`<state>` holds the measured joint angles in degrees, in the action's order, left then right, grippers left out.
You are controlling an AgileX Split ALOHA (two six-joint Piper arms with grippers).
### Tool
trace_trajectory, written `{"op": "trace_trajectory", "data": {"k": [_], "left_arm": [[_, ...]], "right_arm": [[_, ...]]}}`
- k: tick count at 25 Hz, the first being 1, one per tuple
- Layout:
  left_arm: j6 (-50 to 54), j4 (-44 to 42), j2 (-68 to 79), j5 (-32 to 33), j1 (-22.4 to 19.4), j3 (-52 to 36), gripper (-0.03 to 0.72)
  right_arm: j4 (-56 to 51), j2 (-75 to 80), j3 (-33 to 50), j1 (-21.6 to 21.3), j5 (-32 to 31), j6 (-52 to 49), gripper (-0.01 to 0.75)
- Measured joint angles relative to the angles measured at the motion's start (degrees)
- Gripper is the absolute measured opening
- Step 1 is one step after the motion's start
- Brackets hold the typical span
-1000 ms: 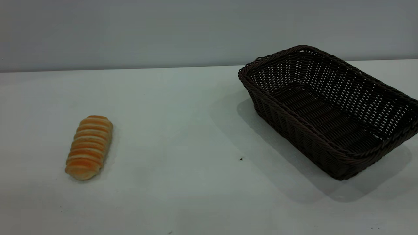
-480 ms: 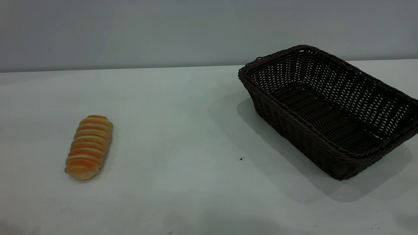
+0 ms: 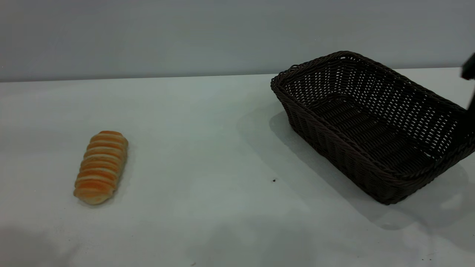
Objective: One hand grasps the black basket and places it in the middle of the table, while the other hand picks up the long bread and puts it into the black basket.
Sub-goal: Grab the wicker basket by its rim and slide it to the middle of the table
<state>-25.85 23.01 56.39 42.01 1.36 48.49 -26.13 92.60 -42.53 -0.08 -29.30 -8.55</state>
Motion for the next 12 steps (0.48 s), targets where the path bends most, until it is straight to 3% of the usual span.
{"op": "trace_trajectory", "data": {"k": [12], "left_arm": [[-1.59, 0.38, 0.00, -0.81, 0.00, 0.00, 0.579]], "right_arm": [[-11.24, 14.35, -2.18, -0.06, 10.11, 1.43, 0.588]]}}
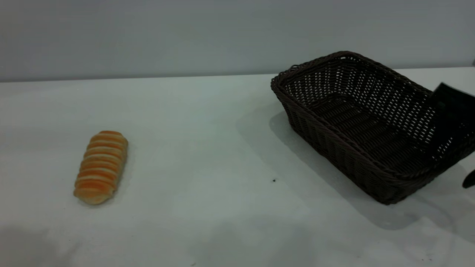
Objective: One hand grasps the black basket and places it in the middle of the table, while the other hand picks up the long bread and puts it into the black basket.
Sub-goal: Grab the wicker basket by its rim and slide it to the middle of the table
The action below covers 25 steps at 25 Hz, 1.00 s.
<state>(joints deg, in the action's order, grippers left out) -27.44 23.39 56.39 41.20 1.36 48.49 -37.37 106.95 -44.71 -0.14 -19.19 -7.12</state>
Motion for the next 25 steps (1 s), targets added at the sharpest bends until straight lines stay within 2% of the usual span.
{"op": "trace_trajectory", "data": {"k": [3, 5, 8, 10, 12, 15, 18, 25], "left_arm": [[-0.02, 0.00, 0.00, -0.05, 0.00, 0.00, 0.579], [-0.02, 0.00, 0.00, -0.05, 0.00, 0.00, 0.579], [-0.02, 0.00, 0.00, -0.05, 0.00, 0.00, 0.579], [-0.02, 0.00, 0.00, -0.05, 0.00, 0.00, 0.579], [-0.02, 0.00, 0.00, -0.05, 0.00, 0.00, 0.579], [-0.02, 0.00, 0.00, -0.05, 0.00, 0.00, 0.579], [-0.02, 0.00, 0.00, 0.00, 0.00, 0.00, 0.579], [-0.02, 0.13, 0.00, 0.00, 0.00, 0.00, 0.579]], "right_arm": [[-2.42, 3.86, -0.05, 0.00, 3.81, 0.01, 0.582], [-2.82, 6.07, -0.25, 0.00, 5.31, 0.07, 0.547], [-3.26, 7.25, -0.77, 0.00, 6.00, 0.08, 0.383], [-3.31, 7.25, -0.89, 0.00, 6.34, 0.13, 0.201], [-4.21, 7.25, -1.38, -0.05, 6.34, -0.15, 0.098], [-3.03, 7.25, -3.28, -0.12, 4.44, 2.32, 0.091], [-0.14, 7.25, -7.84, -0.41, -0.68, 5.95, 0.091], [7.15, 11.79, -25.31, 0.90, -19.66, 17.70, 0.091]]}}
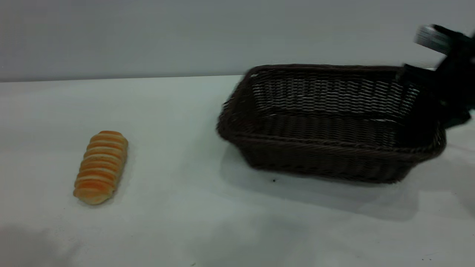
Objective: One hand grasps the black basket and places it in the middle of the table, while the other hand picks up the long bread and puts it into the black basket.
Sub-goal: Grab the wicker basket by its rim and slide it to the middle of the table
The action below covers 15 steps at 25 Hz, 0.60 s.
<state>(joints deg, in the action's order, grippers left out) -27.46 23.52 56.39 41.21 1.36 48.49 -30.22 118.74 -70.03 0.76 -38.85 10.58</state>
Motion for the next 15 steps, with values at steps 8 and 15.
{"op": "trace_trajectory", "data": {"k": [8, 15], "left_arm": [[0.00, 0.04, 3.06, 0.00, 0.00, 0.00, 0.579], [0.00, 0.04, 8.29, -0.06, 0.00, 0.00, 0.579]], "right_arm": [[-0.69, 11.39, -15.80, 8.21, -7.30, 4.94, 0.091], [-0.37, 14.68, -17.55, 9.02, -3.59, 2.63, 0.092]]}}
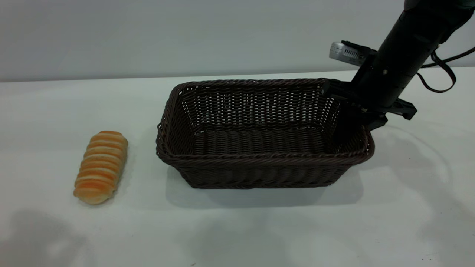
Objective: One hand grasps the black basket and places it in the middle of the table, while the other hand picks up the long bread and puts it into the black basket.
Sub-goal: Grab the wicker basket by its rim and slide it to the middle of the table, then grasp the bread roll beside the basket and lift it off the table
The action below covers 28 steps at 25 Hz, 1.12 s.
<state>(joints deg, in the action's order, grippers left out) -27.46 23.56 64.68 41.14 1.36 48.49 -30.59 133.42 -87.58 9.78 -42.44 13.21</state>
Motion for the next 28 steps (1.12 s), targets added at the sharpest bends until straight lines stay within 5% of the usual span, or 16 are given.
{"op": "trace_trajectory", "data": {"k": [4, 13, 20, 28], "left_arm": [[0.00, 0.20, 4.75, -2.25, 0.00, 0.04, 0.579], [-0.79, 2.13, 23.55, -11.76, 0.00, 0.41, 0.579], [-1.13, 5.07, 38.59, -24.06, 0.00, 0.54, 0.579], [-1.25, 7.09, 51.82, -30.04, 0.07, 6.28, 0.579]], "right_arm": [[0.00, 0.00, -0.19, 0.00, 0.12, 0.12, 0.150], [6.50, -11.68, -2.79, -0.06, -7.10, 5.89, 0.508], [9.54, -34.40, 0.26, 0.56, -19.26, 6.48, 0.508], [8.37, -61.69, 19.27, 1.17, -21.22, 7.25, 0.484]]}}
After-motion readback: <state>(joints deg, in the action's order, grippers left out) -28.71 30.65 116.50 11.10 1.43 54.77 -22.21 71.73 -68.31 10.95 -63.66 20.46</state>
